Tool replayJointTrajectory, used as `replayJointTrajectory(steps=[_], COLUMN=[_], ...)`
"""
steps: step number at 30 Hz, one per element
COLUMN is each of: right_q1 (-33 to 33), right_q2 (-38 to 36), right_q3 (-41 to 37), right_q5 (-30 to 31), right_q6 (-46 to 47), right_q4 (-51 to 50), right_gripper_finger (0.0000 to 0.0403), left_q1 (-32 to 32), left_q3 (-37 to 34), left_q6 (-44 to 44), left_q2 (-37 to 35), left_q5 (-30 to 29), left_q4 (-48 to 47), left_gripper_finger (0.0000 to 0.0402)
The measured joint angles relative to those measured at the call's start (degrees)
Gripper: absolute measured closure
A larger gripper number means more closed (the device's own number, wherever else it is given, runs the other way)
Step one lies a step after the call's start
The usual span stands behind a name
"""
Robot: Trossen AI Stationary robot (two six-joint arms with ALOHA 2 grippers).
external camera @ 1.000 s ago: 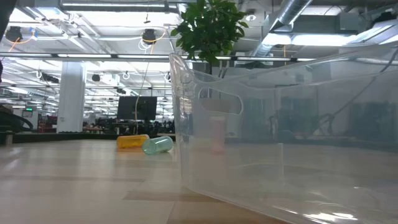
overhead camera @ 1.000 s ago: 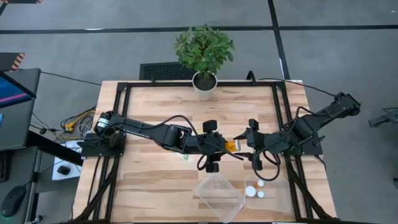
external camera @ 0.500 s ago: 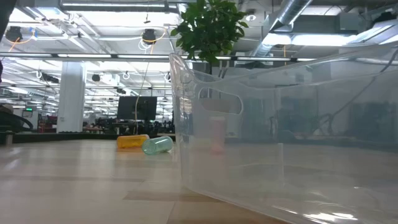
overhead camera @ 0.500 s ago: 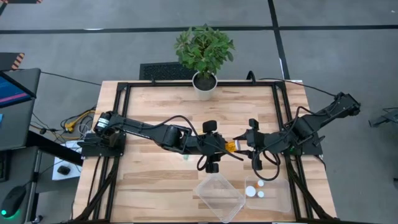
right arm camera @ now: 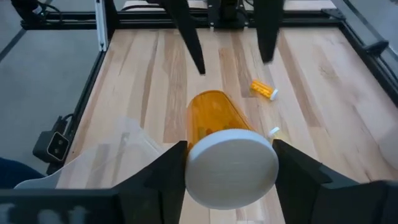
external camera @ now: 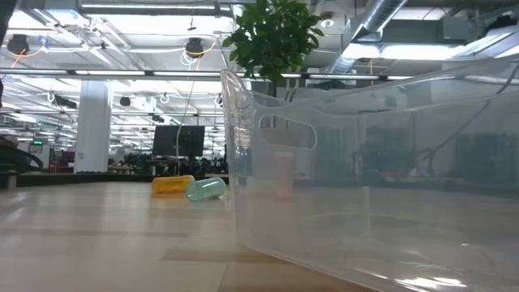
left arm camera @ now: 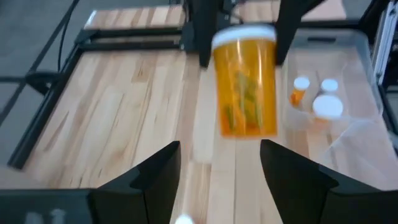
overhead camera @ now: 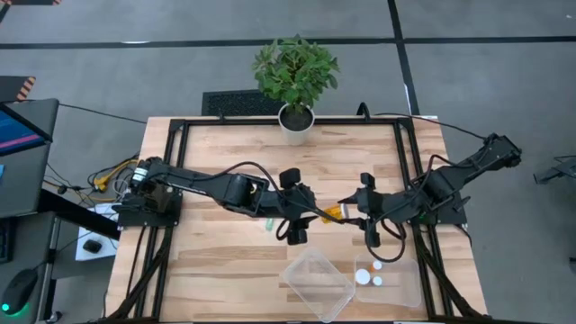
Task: Pick and place medicine bottles into bin by pill shape (circle, oval)
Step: Put the big orange pill bottle into the right transparent bin
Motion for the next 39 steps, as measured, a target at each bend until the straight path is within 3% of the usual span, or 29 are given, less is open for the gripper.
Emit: replayJointTrajectory(steps=[6,14,19,28,39], right_q1=[3.8,14.6,22.2,27.1,31.4], right_q2=[-1.4,-3.4,-2.1,4.8,13.3], right_q3=[0.0,0.0,0.0,0.0,0.0], right_q5=[-1.7,-15.1,-18.0,-18.0,-23.1], right_q6=[11.7,36.1,46.6,54.3,57.8], right_q4=[-11.3,-28.4,-31.9,-33.9,-30.2], right_gripper_finger=[0.0188,0.0190,0.0187,0.0186,0.0184], left_q1=[-0.1,0.0,0.1,0.1,0.1], left_q3=[0.0,0.0,0.0,0.0,0.0], left_q6=[-1.8,-1.6,-1.0,-0.1,-0.1], left_q2=[-1.3,-1.3,-1.3,-1.3,-1.3], left_q5=[0.1,-0.4,-2.4,-4.8,-6.2], left_q4=[-8.3,-12.9,-13.0,-13.0,-13.1], left_gripper_finger=[0.0180,0.0180,0.0180,0.0180,0.0180])
